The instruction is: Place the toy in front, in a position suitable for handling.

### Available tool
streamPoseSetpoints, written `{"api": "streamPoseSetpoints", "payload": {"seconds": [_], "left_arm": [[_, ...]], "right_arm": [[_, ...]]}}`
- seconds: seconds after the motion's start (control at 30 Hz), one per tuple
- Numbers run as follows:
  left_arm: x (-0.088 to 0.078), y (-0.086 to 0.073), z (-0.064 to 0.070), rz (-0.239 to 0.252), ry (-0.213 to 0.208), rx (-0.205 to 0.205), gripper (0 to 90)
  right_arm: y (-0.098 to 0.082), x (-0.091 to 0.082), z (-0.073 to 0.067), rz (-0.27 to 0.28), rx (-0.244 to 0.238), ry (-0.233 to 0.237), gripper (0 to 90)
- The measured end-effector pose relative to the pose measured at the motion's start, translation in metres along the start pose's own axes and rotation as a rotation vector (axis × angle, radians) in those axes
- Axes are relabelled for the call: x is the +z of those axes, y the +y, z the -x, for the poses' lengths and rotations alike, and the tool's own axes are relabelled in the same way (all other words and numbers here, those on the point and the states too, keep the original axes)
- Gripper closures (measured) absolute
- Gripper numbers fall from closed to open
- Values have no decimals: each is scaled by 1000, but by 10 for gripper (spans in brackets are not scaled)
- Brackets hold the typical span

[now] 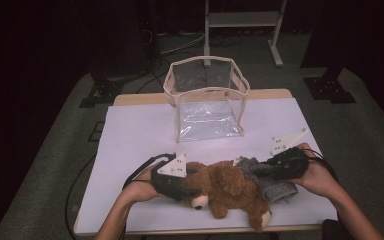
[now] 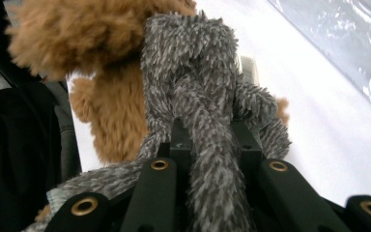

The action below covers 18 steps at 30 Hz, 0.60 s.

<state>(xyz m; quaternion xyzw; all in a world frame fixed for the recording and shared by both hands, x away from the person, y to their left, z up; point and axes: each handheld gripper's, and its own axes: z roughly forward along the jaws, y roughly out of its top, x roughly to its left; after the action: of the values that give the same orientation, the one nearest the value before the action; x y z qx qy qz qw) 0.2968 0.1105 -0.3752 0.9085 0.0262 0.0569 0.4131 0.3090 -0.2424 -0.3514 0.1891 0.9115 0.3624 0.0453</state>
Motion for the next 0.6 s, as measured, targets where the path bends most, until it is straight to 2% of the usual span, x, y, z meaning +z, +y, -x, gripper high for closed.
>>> {"api": "streamPoseSetpoints", "payload": {"seconds": [0.1,0.2,0.43,0.6], "left_arm": [[0,0,0,0,1,-2,444],[0,0,0,-2,4,-2,442],[0,-1,-1,3,4,-8,438],[-1,-2,-1,6,1,-7,438]], "right_arm": [[-8,-4,1,10,20,-4,753],[-6,-7,1,23,21,-5,752],[14,0,-8,77,-41,28,751],[3,1,-8,86,-12,36,751]]}}
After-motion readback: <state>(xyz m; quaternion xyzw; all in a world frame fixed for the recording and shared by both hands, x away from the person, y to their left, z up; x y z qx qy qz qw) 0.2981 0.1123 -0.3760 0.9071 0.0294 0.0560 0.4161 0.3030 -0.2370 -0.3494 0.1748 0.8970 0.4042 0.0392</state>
